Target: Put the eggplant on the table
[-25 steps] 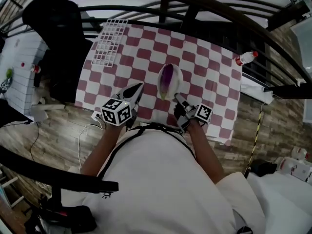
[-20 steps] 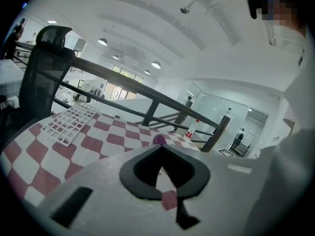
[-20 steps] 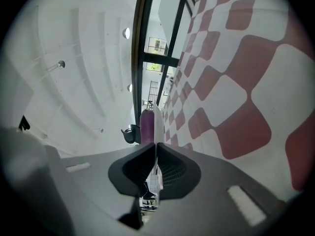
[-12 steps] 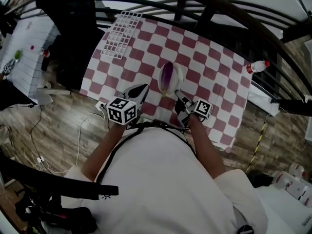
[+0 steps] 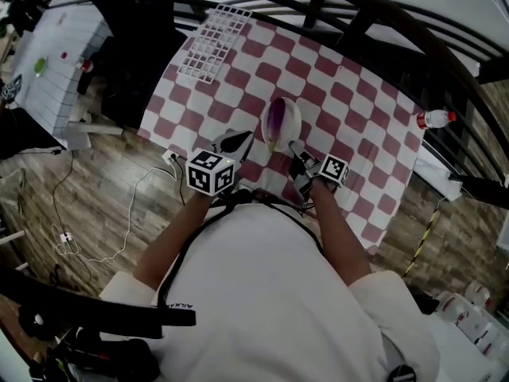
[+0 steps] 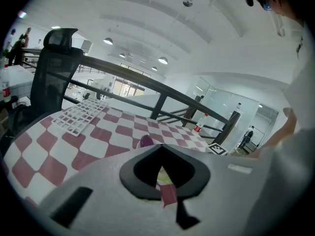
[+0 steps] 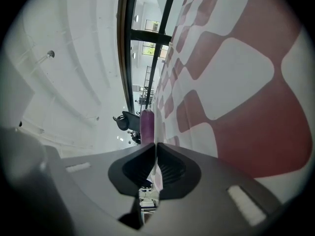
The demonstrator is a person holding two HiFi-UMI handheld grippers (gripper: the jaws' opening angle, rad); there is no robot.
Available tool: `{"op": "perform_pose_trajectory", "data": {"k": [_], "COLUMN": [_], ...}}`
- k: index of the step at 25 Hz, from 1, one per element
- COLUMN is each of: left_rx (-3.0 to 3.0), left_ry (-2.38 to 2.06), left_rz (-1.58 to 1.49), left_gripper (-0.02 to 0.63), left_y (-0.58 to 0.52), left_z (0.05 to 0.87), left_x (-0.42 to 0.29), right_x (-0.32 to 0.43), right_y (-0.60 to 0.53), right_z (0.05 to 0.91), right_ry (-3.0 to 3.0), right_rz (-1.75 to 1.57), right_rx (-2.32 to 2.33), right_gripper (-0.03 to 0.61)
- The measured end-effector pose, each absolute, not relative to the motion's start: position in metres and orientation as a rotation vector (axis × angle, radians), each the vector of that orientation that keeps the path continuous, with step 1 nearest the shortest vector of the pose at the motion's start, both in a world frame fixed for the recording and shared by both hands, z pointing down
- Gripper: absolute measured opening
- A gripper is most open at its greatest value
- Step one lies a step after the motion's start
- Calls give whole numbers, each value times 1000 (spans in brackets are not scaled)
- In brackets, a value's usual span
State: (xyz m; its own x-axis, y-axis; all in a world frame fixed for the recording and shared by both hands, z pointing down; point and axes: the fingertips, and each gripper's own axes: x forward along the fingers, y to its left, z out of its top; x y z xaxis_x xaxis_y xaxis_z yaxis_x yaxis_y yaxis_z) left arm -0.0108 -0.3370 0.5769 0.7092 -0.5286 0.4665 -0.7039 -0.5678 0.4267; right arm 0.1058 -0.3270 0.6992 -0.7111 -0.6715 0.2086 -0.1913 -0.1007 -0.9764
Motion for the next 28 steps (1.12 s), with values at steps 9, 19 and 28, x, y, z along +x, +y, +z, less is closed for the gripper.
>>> {"op": "perform_pose_trajectory", "data": {"k": [9, 19, 28], "left_rx": [2310, 2300, 2286], "left_ry": [-962, -975, -974], "left_rz": [390, 404, 390], "left_gripper": [0, 0, 0], "left_y": [-334, -329, -328], "left_z": [574, 576, 577], "left_x": [-18, -27, -35], "right_x": [105, 103, 103], "right_y": [-329, -327, -326], "right_z": [716, 727, 734], "right_ry": [1792, 1801, 1781], "right_rz": [-1931, -1973, -2011], "right_rx": [-998, -1054, -1137], "right_gripper": [23, 23, 18]}}
